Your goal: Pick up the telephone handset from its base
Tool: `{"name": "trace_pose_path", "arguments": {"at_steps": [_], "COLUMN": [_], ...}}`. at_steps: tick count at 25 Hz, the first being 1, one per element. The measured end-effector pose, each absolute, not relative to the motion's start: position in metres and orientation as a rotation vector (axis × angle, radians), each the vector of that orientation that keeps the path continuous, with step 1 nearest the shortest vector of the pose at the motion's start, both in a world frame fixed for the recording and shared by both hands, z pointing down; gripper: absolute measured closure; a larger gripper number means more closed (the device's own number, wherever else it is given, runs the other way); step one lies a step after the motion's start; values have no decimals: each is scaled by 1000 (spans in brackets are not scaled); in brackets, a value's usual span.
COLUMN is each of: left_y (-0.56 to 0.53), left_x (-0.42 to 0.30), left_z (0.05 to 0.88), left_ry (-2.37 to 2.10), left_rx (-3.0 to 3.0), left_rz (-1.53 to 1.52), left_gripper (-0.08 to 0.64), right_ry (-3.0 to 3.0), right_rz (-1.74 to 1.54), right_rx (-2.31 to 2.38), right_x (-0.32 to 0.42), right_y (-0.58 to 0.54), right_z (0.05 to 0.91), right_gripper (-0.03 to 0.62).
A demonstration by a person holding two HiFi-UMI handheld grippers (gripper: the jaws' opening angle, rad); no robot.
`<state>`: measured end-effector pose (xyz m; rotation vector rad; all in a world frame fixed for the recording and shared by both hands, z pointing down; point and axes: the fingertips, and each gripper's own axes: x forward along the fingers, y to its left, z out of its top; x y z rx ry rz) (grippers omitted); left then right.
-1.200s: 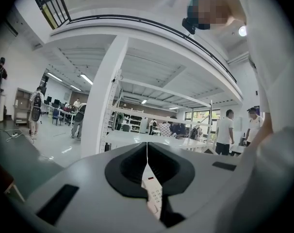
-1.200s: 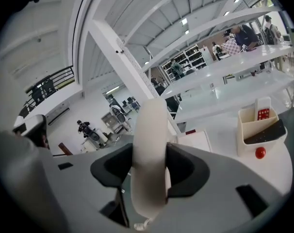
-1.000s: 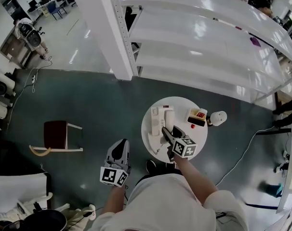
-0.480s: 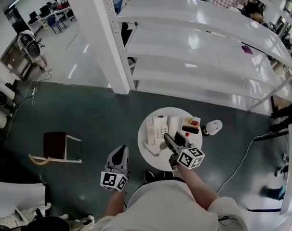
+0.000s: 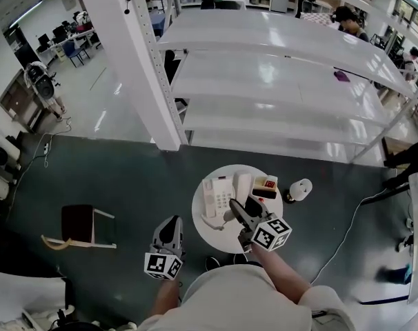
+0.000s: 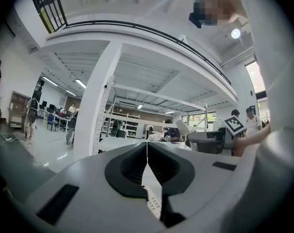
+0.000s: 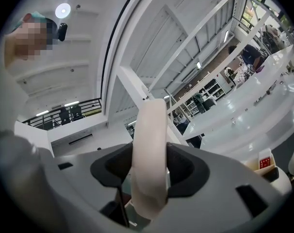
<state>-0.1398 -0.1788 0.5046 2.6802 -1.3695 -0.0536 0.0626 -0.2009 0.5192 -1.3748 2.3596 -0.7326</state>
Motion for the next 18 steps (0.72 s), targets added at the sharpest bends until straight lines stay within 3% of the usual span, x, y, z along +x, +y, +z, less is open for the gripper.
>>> {"name": "trace_pose_path", "arguments": {"at_steps": [18], "left_y": [-179], "left_x": [-128], "left_z": [499], "left_ry": [-1374], "left_rx": [2696], "left_rz": [-84], "left_gripper": [538], "right_ry": [2356], "right_rz": [-665], "right_rx": [-1332], "right_x": [70], "right_y": [-191], "right_z": [497], "right_gripper": [374]}}
